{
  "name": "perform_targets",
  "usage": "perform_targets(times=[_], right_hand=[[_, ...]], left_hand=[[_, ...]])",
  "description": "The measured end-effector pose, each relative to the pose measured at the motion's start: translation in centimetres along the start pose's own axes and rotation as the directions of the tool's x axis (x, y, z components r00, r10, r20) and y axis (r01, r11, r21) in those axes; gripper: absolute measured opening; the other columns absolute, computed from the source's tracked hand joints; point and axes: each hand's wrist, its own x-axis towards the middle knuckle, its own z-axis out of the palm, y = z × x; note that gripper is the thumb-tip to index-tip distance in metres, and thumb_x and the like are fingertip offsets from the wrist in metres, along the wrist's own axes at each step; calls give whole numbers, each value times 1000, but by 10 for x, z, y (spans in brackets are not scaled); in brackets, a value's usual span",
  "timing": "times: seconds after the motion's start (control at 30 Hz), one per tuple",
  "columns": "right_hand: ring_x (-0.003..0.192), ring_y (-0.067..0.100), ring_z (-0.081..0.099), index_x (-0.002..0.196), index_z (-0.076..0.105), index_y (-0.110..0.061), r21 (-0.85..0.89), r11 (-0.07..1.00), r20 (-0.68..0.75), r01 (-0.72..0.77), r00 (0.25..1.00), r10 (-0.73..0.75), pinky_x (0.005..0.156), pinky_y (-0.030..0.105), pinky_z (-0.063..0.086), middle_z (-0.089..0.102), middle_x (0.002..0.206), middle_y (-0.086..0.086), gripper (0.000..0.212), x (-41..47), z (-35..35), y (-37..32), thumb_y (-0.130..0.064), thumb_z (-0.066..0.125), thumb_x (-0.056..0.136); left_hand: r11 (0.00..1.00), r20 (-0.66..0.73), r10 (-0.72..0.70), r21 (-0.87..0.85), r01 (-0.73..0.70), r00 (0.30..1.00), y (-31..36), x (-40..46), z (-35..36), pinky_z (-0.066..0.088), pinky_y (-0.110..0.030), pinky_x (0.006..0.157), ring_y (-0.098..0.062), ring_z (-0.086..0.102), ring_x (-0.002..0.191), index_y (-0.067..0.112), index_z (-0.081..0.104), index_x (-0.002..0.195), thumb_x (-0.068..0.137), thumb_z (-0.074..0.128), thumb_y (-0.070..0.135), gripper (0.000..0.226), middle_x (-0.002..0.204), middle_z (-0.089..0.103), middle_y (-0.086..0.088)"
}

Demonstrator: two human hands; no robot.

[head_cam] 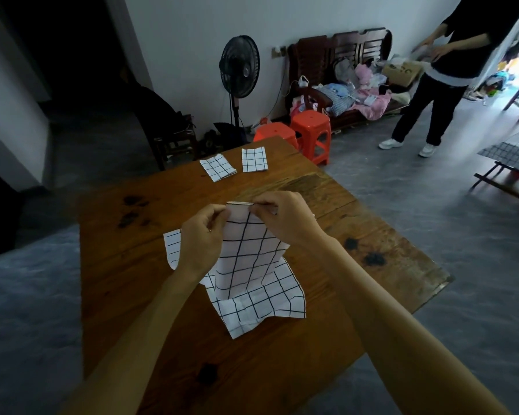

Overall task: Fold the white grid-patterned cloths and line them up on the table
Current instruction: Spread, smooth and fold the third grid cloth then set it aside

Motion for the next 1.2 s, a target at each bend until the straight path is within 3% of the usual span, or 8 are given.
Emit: perform_targets(times=[0.2, 0.33, 0.43, 0.7, 0.87, 1.0, 1.1, 1.2], right_hand=[[83, 4, 64, 103, 72, -18, 19, 997, -7, 77, 997, -77, 74, 23, 51, 72, 93, -8, 17, 6, 14, -18, -28, 63, 93], [75, 5, 63, 93, 73, -13, 78, 995, -101, 67, 993, -59, 68, 26, 51, 72, 84, -7, 11, 6, 20, -27, -19, 63, 92], [75, 6, 62, 92, 69, -16, 73, 997, -85, 36, 996, -30, 68, 29, 51, 68, 83, -11, 10, 3, 23, -27, -21, 60, 94], [70, 7, 62, 89, 69, -16, 76, 997, -200, 11, 980, 5, 63, 31, 52, 68, 81, -13, 9, -4, 31, -29, -19, 62, 93], [70, 6, 61, 92, 69, -14, 79, 997, -266, -20, 963, 40, 63, 20, 48, 67, 80, -12, 10, -6, 27, -24, -21, 62, 94], [73, 5, 61, 92, 70, -12, 120, 993, -307, -24, 950, 60, 63, 12, 46, 67, 81, -11, 11, -6, 23, -22, -20, 62, 94], [73, 5, 62, 93, 70, -12, 114, 993, -311, -24, 949, 59, 64, 17, 48, 69, 82, -10, 13, -7, 23, -20, -22, 61, 94], [70, -2, 59, 91, 70, -12, 122, 992, -341, -42, 937, 81, 63, 10, 44, 65, 79, -16, 12, -8, 23, -17, -20, 62, 94]], left_hand=[[992, -28, 107, 76, -105, 994, 5, -2, 6, 46, -9, 69, 5, 59, 81, 12, 66, 107, 96, 54, 21, 19, 89, 64, 11], [989, -90, 128, 86, -121, 988, 5, -7, 8, 44, -8, 69, 4, 59, 80, 14, 65, 107, 98, 52, 22, 17, 89, 62, 14], [988, -149, 109, 127, -91, 983, 2, -13, 11, 40, -4, 65, 3, 56, 73, 11, 65, 106, 97, 53, 20, 18, 87, 61, 13], [962, -115, 145, 251, -112, 983, -9, -21, 4, 30, -9, 46, 5, 47, 54, 12, 62, 104, 99, 48, 23, 19, 69, 54, 13], [921, -64, 209, 349, -175, 976, -23, -27, -11, 29, -11, 46, -4, 49, 54, 12, 61, 99, 100, 40, 34, 30, 70, 55, 11], [911, -57, 246, 353, -211, 968, -29, -31, -17, 22, -12, 42, 5, 35, 45, 13, 63, 89, 98, 29, 52, 52, 59, 45, 15], [898, -69, 256, 386, -211, 964, -36, -34, -23, 17, -12, 42, 8, 28, 44, 15, 59, 76, 97, 29, 54, 54, 54, 36, 17], [879, -61, 266, 426, -216, 962, -44, -37, -28, 18, -10, 42, 5, 27, 43, 13, 55, 70, 97, 29, 55, 56, 53, 39, 12]])
